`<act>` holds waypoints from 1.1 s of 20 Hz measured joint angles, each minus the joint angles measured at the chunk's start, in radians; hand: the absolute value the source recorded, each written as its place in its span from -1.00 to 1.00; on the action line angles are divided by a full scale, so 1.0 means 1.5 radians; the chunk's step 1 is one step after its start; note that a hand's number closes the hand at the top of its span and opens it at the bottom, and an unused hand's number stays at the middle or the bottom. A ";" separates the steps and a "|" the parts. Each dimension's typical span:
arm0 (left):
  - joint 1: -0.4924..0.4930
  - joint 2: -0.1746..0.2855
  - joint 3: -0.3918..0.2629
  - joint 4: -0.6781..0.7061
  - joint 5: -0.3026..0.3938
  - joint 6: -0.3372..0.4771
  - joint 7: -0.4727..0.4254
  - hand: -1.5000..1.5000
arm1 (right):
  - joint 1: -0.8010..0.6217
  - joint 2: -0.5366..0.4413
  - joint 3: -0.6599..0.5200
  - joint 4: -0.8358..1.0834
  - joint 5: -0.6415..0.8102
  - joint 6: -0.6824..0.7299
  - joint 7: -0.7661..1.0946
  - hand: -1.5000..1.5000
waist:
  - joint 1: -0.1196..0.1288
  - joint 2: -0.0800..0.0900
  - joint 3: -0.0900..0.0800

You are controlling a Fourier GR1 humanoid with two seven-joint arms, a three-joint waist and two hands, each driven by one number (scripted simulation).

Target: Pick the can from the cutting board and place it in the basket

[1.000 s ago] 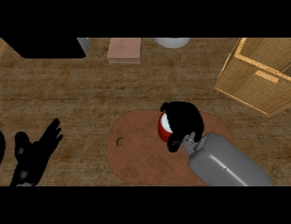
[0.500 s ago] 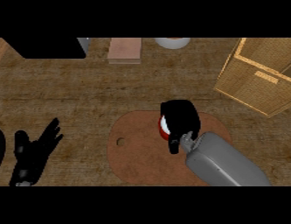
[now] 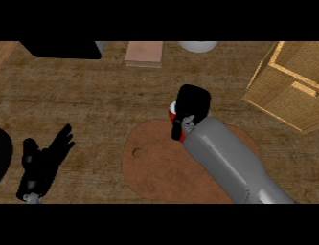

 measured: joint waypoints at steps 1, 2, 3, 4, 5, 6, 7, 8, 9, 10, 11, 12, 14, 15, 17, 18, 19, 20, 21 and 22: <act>-0.003 0.001 0.000 0.002 0.000 -0.002 0.001 0.00 | -0.019 0.003 -0.009 0.024 0.012 -0.016 0.004 1.00 | 0.002 0.002 0.000; -0.004 -0.003 -0.002 0.005 -0.003 0.001 -0.001 0.00 | -0.032 0.006 -0.015 0.040 0.023 -0.038 0.008 1.00 | 0.002 0.002 0.001; -0.002 -0.002 0.000 0.004 -0.002 -0.001 -0.005 0.00 | -0.044 0.008 -0.026 0.047 0.028 -0.063 0.010 1.00 | 0.003 0.003 0.001; -0.004 -0.001 0.000 0.003 -0.001 -0.001 0.003 0.00 | -0.053 0.010 -0.036 0.048 0.036 -0.094 0.011 1.00 | 0.002 0.003 0.002; -0.001 -0.001 0.001 0.001 0.000 0.000 0.005 0.00 | -0.061 0.011 -0.054 0.036 0.040 -0.130 0.008 1.00 | -0.001 0.002 0.002; 0.002 -0.002 0.001 0.000 -0.001 0.001 0.004 0.00 | -0.071 0.012 -0.073 0.021 0.045 -0.168 0.002 1.00 | -0.004 0.000 0.003; 0.005 -0.002 0.002 -0.001 -0.001 0.002 0.002 0.00 | -0.080 0.013 -0.090 0.010 0.052 -0.207 -0.003 1.00 | -0.005 0.000 0.003; 0.006 0.001 0.005 0.000 0.000 0.001 0.002 0.00 | -0.089 0.014 -0.100 -0.001 0.064 -0.243 -0.007 1.00 | -0.007 -0.001 0.003; 0.008 0.000 0.005 -0.002 0.000 0.001 0.003 0.00 | -0.100 0.014 -0.111 -0.009 0.079 -0.274 -0.010 1.00 | -0.009 -0.002 0.003; 0.011 -0.002 0.003 -0.001 -0.002 0.004 0.001 0.00 | -0.113 0.014 -0.122 -0.017 0.097 -0.301 -0.012 1.00 | -0.012 -0.003 0.003; 0.014 -0.004 0.002 -0.004 -0.005 0.007 0.001 0.00 | -0.129 0.011 -0.134 -0.021 0.115 -0.321 -0.011 1.00 | -0.014 -0.004 0.002; 0.017 -0.003 0.003 -0.005 -0.005 0.006 -0.004 0.00 | -0.143 0.012 -0.143 -0.023 0.133 -0.340 -0.007 1.00 | -0.015 -0.005 0.002; 0.021 -0.001 0.007 -0.005 -0.003 0.003 -0.008 0.00 | -0.172 0.009 -0.169 -0.025 0.164 -0.362 0.001 1.00 | -0.018 -0.006 0.001; 0.022 -0.002 0.007 -0.003 -0.005 0.004 -0.010 0.00 | -0.189 0.006 -0.185 -0.023 0.177 -0.368 0.004 1.00 | -0.020 -0.006 0.002; 0.027 -0.005 0.006 -0.008 -0.006 0.007 -0.009 0.00 | -0.219 0.003 -0.210 -0.018 0.209 -0.370 0.018 1.00 | -0.023 -0.007 0.002; 0.027 -0.003 0.009 -0.006 -0.005 0.007 -0.009 0.00 | -0.232 0.002 -0.220 -0.016 0.226 -0.368 0.027 1.00 | -0.025 -0.007 0.002; 0.029 -0.005 0.009 -0.008 -0.008 0.011 -0.007 0.00 | -0.245 -0.003 -0.233 -0.016 0.239 -0.366 0.033 1.00 | -0.027 -0.008 0.002; 0.030 -0.003 0.010 -0.010 -0.008 0.011 -0.005 0.00 | -0.261 -0.015 -0.251 -0.014 0.245 -0.363 0.037 1.00 | -0.027 -0.008 0.002; 0.034 0.000 0.012 -0.015 -0.006 0.007 -0.007 0.00 | -0.271 -0.022 -0.264 -0.012 0.257 -0.361 0.041 1.00 | -0.027 -0.008 0.001; 0.033 0.000 0.015 -0.008 -0.006 0.006 -0.009 0.00 | -0.279 -0.025 -0.274 -0.014 0.268 -0.359 0.045 1.00 | -0.030 -0.008 0.002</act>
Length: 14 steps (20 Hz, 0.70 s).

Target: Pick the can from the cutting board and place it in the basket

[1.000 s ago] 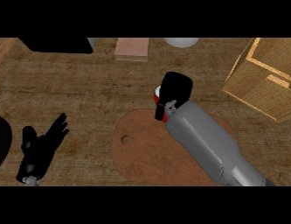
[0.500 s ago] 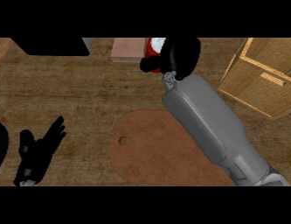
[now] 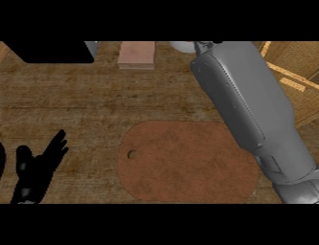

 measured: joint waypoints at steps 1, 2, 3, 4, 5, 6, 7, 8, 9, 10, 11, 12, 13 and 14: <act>0.003 -0.001 0.000 -0.005 0.001 0.001 0.004 0.00 | -0.009 -0.012 -0.015 -0.006 0.004 0.005 0.003 1.00 | -0.002 -0.001 0.000; 0.002 0.001 0.003 -0.004 0.003 -0.001 0.005 0.00 | -0.024 -0.019 -0.029 -0.005 0.010 0.010 0.006 1.00 | -0.002 0.000 0.000; 0.002 0.000 0.005 0.001 0.004 -0.005 0.000 0.00 | -0.030 -0.025 -0.041 -0.002 0.016 0.011 0.006 1.00 | -0.002 0.000 0.000; 0.003 0.000 0.005 -0.004 0.003 -0.002 0.003 0.00 | -0.031 -0.032 -0.053 -0.001 0.021 0.013 0.007 1.00 | -0.002 0.000 0.000; 0.005 -0.002 0.002 -0.009 0.001 0.000 0.006 0.00 | -0.033 -0.042 -0.065 -0.002 0.023 0.018 0.007 1.00 | -0.003 0.000 0.000; 0.006 -0.004 0.002 -0.011 0.001 0.002 0.010 0.00 | -0.036 -0.049 -0.076 -0.002 0.025 0.022 0.007 1.00 | -0.003 0.000 0.000; 0.007 -0.006 0.003 -0.010 0.000 0.002 0.005 0.00 | -0.038 -0.055 -0.085 -0.007 0.027 0.028 0.007 1.00 | -0.004 0.000 0.000; 0.007 -0.006 0.003 -0.007 0.000 -0.001 -0.003 0.00 | -0.046 -0.068 -0.102 0.003 0.023 0.031 0.003 1.00 | -0.003 0.001 0.000; 0.001 -0.005 0.007 0.002 0.000 -0.002 0.000 0.00 | -0.052 -0.073 -0.112 0.012 0.021 0.033 -0.001 1.00 | -0.002 0.001 0.001; -0.001 -0.010 0.002 0.005 -0.006 0.002 0.000 0.00 | -0.056 -0.081 -0.123 0.021 0.022 0.035 -0.005 1.00 | -0.001 0.002 0.001; -0.002 -0.006 0.006 0.004 -0.004 -0.003 0.002 0.00 | -0.050 -0.087 -0.132 0.022 0.018 0.035 -0.010 1.00 | -0.002 0.002 0.002; -0.003 -0.006 0.007 0.005 -0.003 -0.004 0.004 0.00 | -0.045 -0.095 -0.140 0.024 0.016 0.038 -0.015 1.00 | -0.002 0.002 0.002; -0.002 -0.007 0.006 0.001 -0.004 -0.004 0.008 0.00 | -0.039 -0.103 -0.147 0.027 0.013 0.041 -0.021 1.00 | -0.002 0.001 0.002; -0.004 -0.010 0.004 0.002 -0.009 0.000 0.008 0.00 | -0.037 -0.112 -0.155 0.036 0.010 0.042 -0.027 1.00 | -0.001 0.002 0.002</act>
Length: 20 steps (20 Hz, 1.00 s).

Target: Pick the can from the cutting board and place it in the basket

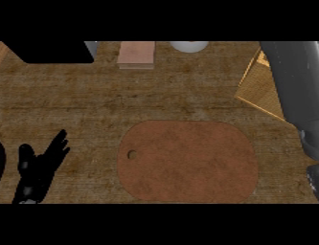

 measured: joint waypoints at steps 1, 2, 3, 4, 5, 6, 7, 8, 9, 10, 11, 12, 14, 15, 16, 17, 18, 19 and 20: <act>0.006 0.001 0.002 -0.006 0.002 -0.004 -0.007 0.00 | 0.007 -0.009 -0.007 0.002 -0.004 0.002 -0.006 1.00 | 0.000 0.000 0.000; 0.007 -0.002 0.001 -0.006 -0.001 -0.002 -0.012 0.00 | 0.012 -0.018 -0.015 0.008 -0.010 0.003 -0.014 1.00 | 0.001 0.000 -0.001; 0.007 -0.003 0.001 -0.009 -0.003 0.000 -0.007 0.00 | 0.015 -0.026 -0.022 0.016 -0.016 0.005 -0.021 1.00 | 0.001 0.001 -0.001; 0.008 -0.002 0.000 -0.012 -0.004 0.000 -0.003 0.00 | 0.024 -0.034 -0.028 0.015 -0.023 0.007 -0.031 1.00 | 0.001 0.001 -0.001; 0.003 -0.002 0.003 -0.006 -0.002 -0.003 -0.002 0.00 | 0.022 -0.040 -0.034 0.025 -0.028 0.006 -0.038 1.00 | 0.002 0.001 -0.001; 0.002 -0.003 0.003 -0.006 -0.002 -0.005 0.000 0.00 | 0.024 -0.044 -0.040 0.037 -0.032 0.003 -0.046 1.00 | 0.003 0.001 -0.001; 0.000 -0.004 0.003 -0.004 -0.003 -0.005 0.000 0.00 | 0.035 -0.045 -0.045 0.039 -0.039 -0.003 -0.057 1.00 | 0.003 0.001 -0.001; -0.003 -0.004 0.004 -0.003 -0.002 -0.007 0.007 0.00 | 0.040 -0.047 -0.052 0.042 -0.046 -0.007 -0.064 1.00 | 0.003 0.002 -0.001; -0.001 -0.002 0.005 -0.004 -0.001 -0.012 0.001 0.00 | 0.041 -0.051 -0.059 0.050 -0.051 -0.011 -0.068 1.00 | 0.005 0.002 -0.001; 0.001 -0.004 0.006 -0.005 -0.002 -0.013 -0.004 0.00 | 0.042 -0.059 -0.069 0.058 -0.061 -0.014 -0.076 1.00 | 0.005 0.002 -0.001; 0.002 -0.001 0.008 -0.009 -0.001 -0.015 -0.002 0.00 | 0.052 -0.061 -0.079 0.058 -0.071 -0.022 -0.085 1.00 | 0.005 0.002 -0.001; 0.003 -0.006 0.003 -0.014 -0.006 -0.009 0.004 0.00 | 0.061 -0.061 -0.087 0.061 -0.079 -0.032 -0.093 1.00 | 0.005 0.002 -0.002; 0.002 -0.008 0.004 -0.011 -0.008 -0.008 0.003 0.00 | 0.082 -0.054 -0.109 0.053 -0.104 -0.065 -0.113 1.00 | 0.004 0.003 -0.001; -0.001 -0.010 0.004 -0.008 -0.010 -0.007 0.004 0.00 | 0.091 -0.054 -0.121 0.055 -0.117 -0.081 -0.127 1.00 | 0.005 0.003 -0.001; 0.002 -0.010 0.004 -0.010 -0.010 -0.009 -0.001 0.00 | 0.102 -0.053 -0.130 0.057 -0.131 -0.095 -0.144 1.00 | 0.006 0.003 -0.001; -0.003 -0.011 0.004 -0.008 -0.010 -0.009 0.009 0.00 | 0.114 -0.049 -0.136 0.060 -0.143 -0.110 -0.162 1.00 | 0.006 0.003 -0.001; -0.005 -0.011 0.005 -0.008 -0.010 -0.011 0.012 0.00 | 0.120 -0.048 -0.144 0.070 -0.153 -0.124 -0.178 1.00 | 0.007 0.003 0.000; -0.002 -0.006 0.011 -0.005 -0.007 -0.017 0.004 0.00 | 0.129 -0.046 -0.147 0.069 -0.161 -0.131 -0.188 1.00 | 0.006 0.003 -0.001; 0.000 -0.003 0.015 -0.007 -0.004 -0.023 0.002 0.00 | 0.140 -0.046 -0.151 0.066 -0.172 -0.137 -0.199 1.00 | 0.005 0.003 -0.001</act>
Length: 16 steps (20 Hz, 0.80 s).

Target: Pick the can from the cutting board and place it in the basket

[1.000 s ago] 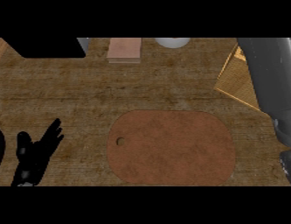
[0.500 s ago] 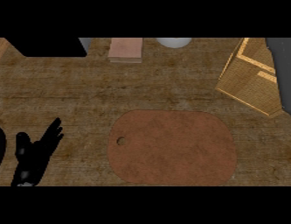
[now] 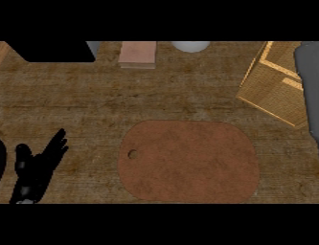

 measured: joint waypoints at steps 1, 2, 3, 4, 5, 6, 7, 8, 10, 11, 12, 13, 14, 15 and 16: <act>-0.001 -0.005 -0.001 0.007 -0.002 0.000 -0.009 0.00 | 0.009 0.001 -0.004 0.004 -0.008 -0.011 -0.015 1.00 | 0.000 0.000 0.000; -0.001 -0.007 -0.001 0.007 -0.004 0.000 -0.010 0.00 | 0.017 -0.001 -0.007 0.006 -0.018 -0.014 -0.027 1.00 | 0.000 0.000 0.001; -0.002 -0.007 0.000 0.010 -0.005 -0.001 -0.013 0.00 | 0.022 -0.003 -0.012 0.012 -0.029 -0.020 -0.044 1.00 | 0.000 0.000 0.001; -0.001 -0.010 -0.003 0.005 -0.008 0.003 -0.007 0.00 | 0.027 -0.006 -0.016 0.019 -0.037 -0.025 -0.056 1.00 | 0.001 0.000 0.001; 0.002 -0.010 0.000 0.002 -0.008 0.004 -0.010 0.00 | 0.040 -0.017 -0.015 0.031 -0.022 -0.026 -0.047 1.00 | 0.000 -0.001 0.000; 0.001 -0.010 0.001 0.001 -0.008 0.004 -0.007 0.00 | 0.046 -0.025 -0.015 0.045 -0.005 -0.034 -0.034 1.00 | 0.000 0.000 0.000; 0.000 -0.006 0.004 0.000 -0.006 0.002 0.000 0.00 | 0.052 -0.033 -0.011 0.051 0.012 -0.033 -0.021 1.00 | -0.002 0.000 0.000; 0.004 -0.004 0.004 -0.006 -0.007 0.002 0.004 0.00 | 0.056 -0.040 -0.005 0.055 0.023 -0.023 -0.010 1.00 | -0.003 -0.001 -0.001; 0.003 -0.008 0.004 0.000 -0.011 0.004 0.000 0.00 | 0.070 -0.050 0.003 0.064 0.030 -0.006 -0.011 -1.00 | -0.004 -0.002 -0.001; 0.002 -0.010 0.003 -0.002 -0.013 0.006 0.004 0.00 | 0.076 -0.055 0.006 0.068 0.031 0.004 -0.016 -1.00 | -0.004 -0.002 0.000; 0.005 -0.009 0.005 -0.001 -0.012 0.003 -0.001 0.00 | 0.079 -0.058 0.014 0.064 0.036 0.015 -0.013 -1.00 | -0.005 -0.003 0.000; 0.007 -0.007 0.008 -0.005 -0.010 0.000 0.000 0.00 | 0.090 -0.059 0.019 0.056 0.037 0.022 -0.014 -1.00 | -0.006 -0.003 -0.001; 0.008 -0.008 0.009 -0.002 -0.012 0.000 -0.005 0.00 | 0.094 -0.064 0.023 0.050 0.038 0.028 -0.016 -1.00 | -0.006 -0.003 -0.001; 0.008 -0.006 0.013 0.004 -0.009 -0.005 -0.009 0.00 | 0.105 -0.064 0.028 0.037 0.038 0.032 -0.019 -1.00 | -0.008 -0.004 -0.001; 0.009 -0.008 0.013 0.001 -0.010 -0.004 -0.008 0.00 | 0.112 -0.069 0.028 0.032 0.035 0.033 -0.026 -1.00 | -0.007 -0.004 -0.001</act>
